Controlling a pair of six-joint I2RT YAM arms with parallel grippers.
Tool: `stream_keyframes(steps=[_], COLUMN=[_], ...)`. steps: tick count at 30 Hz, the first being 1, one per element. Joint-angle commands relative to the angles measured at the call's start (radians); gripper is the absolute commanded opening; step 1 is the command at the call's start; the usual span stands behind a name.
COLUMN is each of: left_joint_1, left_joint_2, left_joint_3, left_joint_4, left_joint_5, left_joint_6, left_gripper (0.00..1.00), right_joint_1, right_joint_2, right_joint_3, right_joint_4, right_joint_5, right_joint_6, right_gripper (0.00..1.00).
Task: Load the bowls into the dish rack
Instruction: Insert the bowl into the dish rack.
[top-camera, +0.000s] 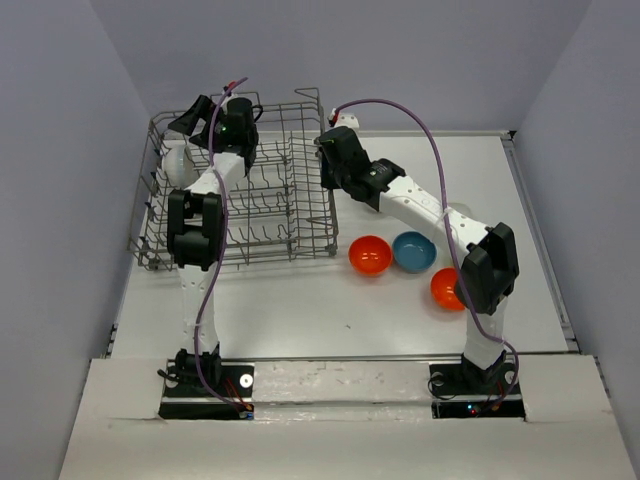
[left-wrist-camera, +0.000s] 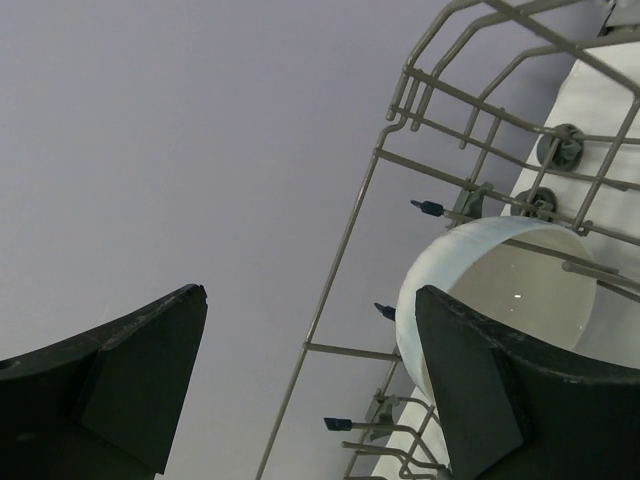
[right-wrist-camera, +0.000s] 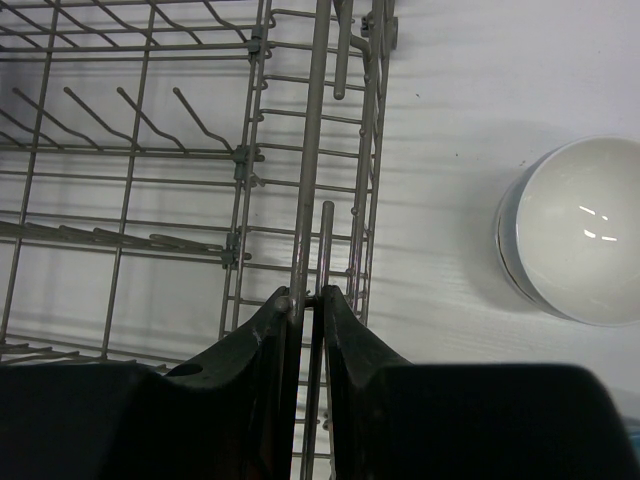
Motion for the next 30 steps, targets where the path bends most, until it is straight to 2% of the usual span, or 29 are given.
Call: stream_keyframes(steps=[1,9,10,13,19,24,30], left_joint_1=[-0.018,-0.064,-0.069,-0.087,-0.145,-0.182,-0.205], left_joint_2=[-0.102,-0.145,-0.160,-0.194,-0.258,-0.295,-0.375], left_joint_3=[0.079,0.168,0.190,0.239,0.244,0.233,0.138], left_joint_4=[-0.131,-0.336,-0.371,-0.465,-0.536,-0.591,-0.591], left_joint_5=[0.042,0.108,0.114,0.164,0.175,0.191,0.220], left_joint_6=[-0.100,-0.274,-0.310,-0.398,-0.472,-0.548,-0.604], left_gripper=[0.99,0.98,0.98,0.98,0.96,0.95,0.95], right_joint_1=[0.013,0.013,0.013,0.013,0.013,0.013,0.013], right_joint_2=[0.070,0.060,0.053,0.038,0.038,0.023,-0.017], right_joint_3=[0.003,0.033,0.036,0.051,0.109,0.137,0.148], right_joint_4=[0.090,0.056,0.050,0.031,-0.028,-0.042,-0.051], right_joint_5=[-0.068,-0.046,-0.042,-0.026,-0.017,-0.091,-0.085], right_joint_6=[0.000,0.009,0.012,0.017,0.029,0.038,0.063], right_gripper=[0.01,0.04,0.06,0.21,0.39,0.44,0.48])
